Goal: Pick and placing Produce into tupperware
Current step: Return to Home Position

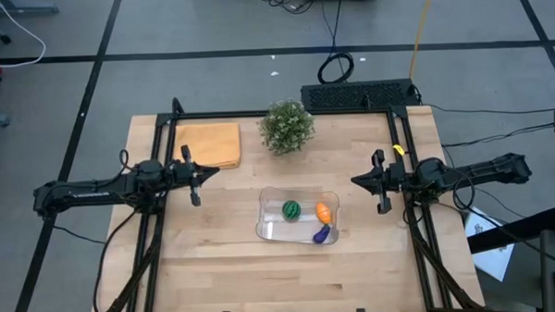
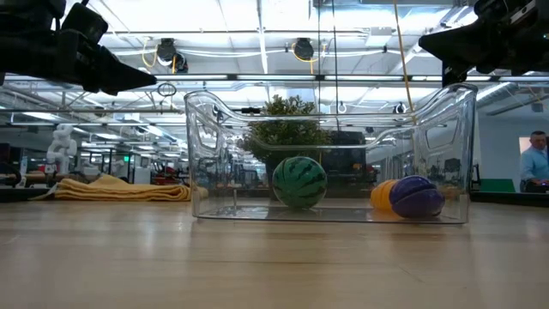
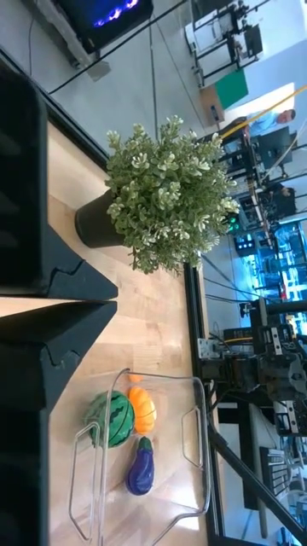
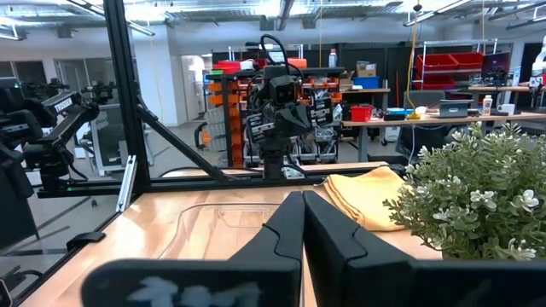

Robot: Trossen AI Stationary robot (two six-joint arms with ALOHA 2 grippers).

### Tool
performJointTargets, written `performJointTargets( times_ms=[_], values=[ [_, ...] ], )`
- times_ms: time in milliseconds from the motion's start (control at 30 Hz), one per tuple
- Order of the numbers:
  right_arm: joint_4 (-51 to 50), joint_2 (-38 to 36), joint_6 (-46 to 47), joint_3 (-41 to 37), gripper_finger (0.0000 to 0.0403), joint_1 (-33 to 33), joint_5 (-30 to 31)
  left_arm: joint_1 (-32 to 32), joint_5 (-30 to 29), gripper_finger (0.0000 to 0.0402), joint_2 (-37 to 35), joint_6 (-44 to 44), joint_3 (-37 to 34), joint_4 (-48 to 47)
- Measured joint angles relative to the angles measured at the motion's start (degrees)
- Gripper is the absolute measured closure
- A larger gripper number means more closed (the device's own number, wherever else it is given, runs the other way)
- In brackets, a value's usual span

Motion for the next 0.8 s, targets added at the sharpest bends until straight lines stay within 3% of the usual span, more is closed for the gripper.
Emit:
performJointTargets(
  times_ms=[233, 800],
  values=[
    [0.0, 0.0, 0.0, 0.0, 0.0403, 0.0, 0.0, 0.0, 0.0, 0.0399, 0.0, -0.1, 0.0, 0.0],
    [0.0, 0.0, 0.0, 0.0, 0.0403, 0.0, 0.0, 0.0, 0.0, 0.0376, 0.0, 0.1, 0.0, 0.0]
  ],
)
